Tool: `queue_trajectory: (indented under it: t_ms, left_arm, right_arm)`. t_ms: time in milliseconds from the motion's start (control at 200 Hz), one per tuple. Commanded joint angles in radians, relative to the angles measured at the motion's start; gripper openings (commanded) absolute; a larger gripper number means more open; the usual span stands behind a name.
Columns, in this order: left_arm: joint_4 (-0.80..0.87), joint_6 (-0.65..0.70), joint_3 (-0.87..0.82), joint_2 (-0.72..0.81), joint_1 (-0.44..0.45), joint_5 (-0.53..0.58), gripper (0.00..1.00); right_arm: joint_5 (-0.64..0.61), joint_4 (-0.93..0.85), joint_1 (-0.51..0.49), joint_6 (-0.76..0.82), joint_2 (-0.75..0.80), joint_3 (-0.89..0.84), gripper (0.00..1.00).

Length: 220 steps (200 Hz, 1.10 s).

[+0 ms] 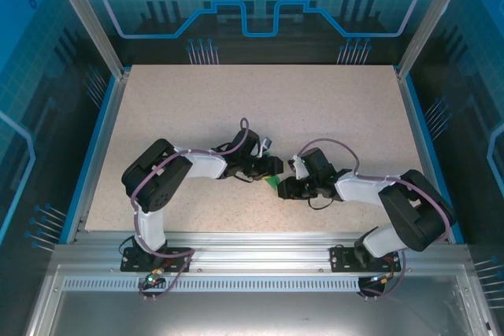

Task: Fold a paper plane with a square sheet of paper (pick it up from the middle)
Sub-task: Fold the wing for the fifth time at the center of the table.

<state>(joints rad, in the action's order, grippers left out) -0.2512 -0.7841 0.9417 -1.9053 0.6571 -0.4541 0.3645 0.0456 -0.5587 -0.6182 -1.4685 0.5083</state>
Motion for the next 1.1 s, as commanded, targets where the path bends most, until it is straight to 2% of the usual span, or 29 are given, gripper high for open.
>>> queue_trajectory:
  t_ms: [0, 215, 570, 1095]
  left_arm:
    - [0.024, 0.017, 0.027, -0.011, -0.005, -0.028, 0.52]
    - [0.026, 0.020, 0.032, -0.008, -0.004, -0.035, 0.52]
    - [0.035, 0.031, 0.043, 0.008, -0.004, -0.050, 0.53]
    - [0.020, 0.037, 0.000, 0.100, -0.005, -0.101, 0.65]
  right_arm:
    - [-0.048, -0.051, -0.021, 0.015, -0.020, 0.020, 0.30]
    - [-0.047, -0.048, -0.022, 0.014, -0.030, 0.011, 0.20]
    - [-0.009, -0.019, -0.009, -0.011, -0.057, -0.002, 0.09]
    - [0.008, 0.001, 0.022, -0.052, -0.088, -0.018, 0.07]
